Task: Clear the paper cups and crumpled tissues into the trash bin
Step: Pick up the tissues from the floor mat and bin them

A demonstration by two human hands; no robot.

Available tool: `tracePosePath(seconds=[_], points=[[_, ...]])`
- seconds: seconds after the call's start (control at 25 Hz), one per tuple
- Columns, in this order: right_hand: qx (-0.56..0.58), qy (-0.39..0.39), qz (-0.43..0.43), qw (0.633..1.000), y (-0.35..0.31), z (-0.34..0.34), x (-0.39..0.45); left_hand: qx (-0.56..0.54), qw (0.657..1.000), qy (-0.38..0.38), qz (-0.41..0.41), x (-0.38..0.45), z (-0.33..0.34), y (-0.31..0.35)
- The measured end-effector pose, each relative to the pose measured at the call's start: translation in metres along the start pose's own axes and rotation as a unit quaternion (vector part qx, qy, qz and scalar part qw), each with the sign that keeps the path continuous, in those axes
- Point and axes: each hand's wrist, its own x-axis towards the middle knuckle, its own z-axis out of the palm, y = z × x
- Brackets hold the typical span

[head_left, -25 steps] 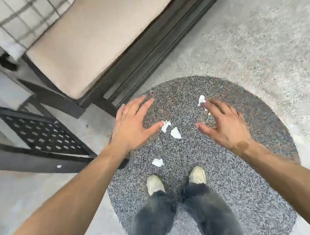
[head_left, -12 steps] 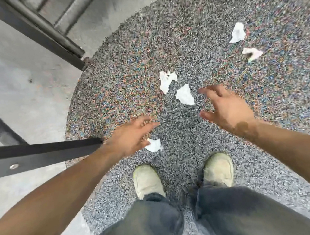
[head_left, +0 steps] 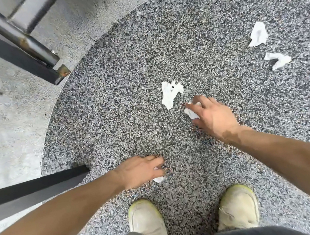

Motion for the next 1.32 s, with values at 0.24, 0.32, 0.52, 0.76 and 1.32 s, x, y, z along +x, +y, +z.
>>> tracePosePath(seconds=[0.24,0.32,0.52,0.76,1.32], points=[[0.170,0.025,0.072,0.982,0.011,-0.008,0.004,-0.093,0.981,0.151,-0.078,0.020,-0.053,-0.013],[0.232,0.069,0.106,0.965,0.028,-0.020,0.007,-0.145,0.955,0.236,-0.109,0.042,-0.096,-0.026],[0.280,0.191,0.214,0.916,0.107,-0.056,0.007,-0.139,0.956,0.197,-0.169,0.096,-0.170,-0.046],[0.190,0.151,0.316,0.917,0.173,-0.061,-0.023,0.007,0.980,0.079,-0.182,0.121,-0.168,-0.060],[0.228,0.142,0.361,0.893,0.207,-0.078,-0.008,-0.048,0.986,0.130,-0.088,0.184,-0.239,-0.037]])
